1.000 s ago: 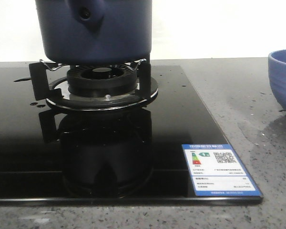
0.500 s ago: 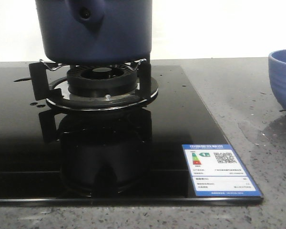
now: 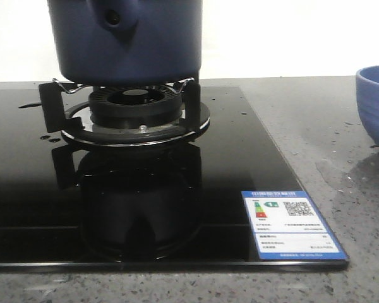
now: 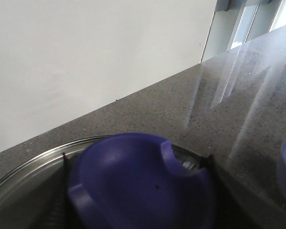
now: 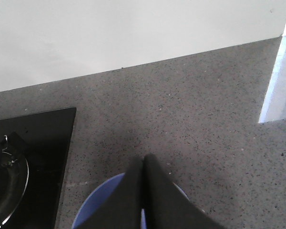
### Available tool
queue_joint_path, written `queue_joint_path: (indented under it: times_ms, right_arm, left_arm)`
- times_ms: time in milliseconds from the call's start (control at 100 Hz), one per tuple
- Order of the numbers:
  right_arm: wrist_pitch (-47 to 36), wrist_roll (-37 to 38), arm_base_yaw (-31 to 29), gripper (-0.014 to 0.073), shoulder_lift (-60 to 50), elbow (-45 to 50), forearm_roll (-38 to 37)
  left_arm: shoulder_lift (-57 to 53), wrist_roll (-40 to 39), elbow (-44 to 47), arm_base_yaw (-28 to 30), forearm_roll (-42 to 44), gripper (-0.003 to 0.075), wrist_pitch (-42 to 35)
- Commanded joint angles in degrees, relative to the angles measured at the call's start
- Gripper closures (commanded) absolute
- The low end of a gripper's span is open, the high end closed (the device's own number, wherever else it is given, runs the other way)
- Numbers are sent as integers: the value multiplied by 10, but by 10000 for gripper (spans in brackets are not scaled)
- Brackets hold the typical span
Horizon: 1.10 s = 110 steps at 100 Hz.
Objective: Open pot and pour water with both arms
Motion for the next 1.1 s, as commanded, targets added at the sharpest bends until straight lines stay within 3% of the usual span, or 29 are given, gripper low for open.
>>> queue_joint_path:
  times_ms: [0,150,270,340,500,700,920,1070,1090]
  right_arm:
    - [-34,-2,-5,655,0,-17,7]
    - [-29,-2,-5,655,0,-17,7]
    - [-29,-2,-5,655,1,-17,7]
    - [-32,-2,-5,655,1,-17,7]
    - [-56,-23,4,655,-11,-11,4]
    - [-79,-79,39,655,-74,66,3]
    - [-147,-92,83,656,-210,215,9]
    - [-166,-93,113,657,-307,293,9]
    - [-166,-93,117,657,-317,300,9]
  left_arm:
    - [-22,-5,-17,2,-30,458,15]
    - [-22,-4,-17,2,-35,414,18]
    - [-24,-2,-18,2,-69,206,18]
    - [-31,-2,-23,2,-72,123,18]
    - [-88,-6,-24,2,-71,131,-20]
    - [-227,-19,35,2,-68,302,-126]
    - [-441,-19,210,2,-67,540,-168]
    - [-569,-22,321,2,-72,743,-197]
    - [-583,-28,334,2,-72,738,-201]
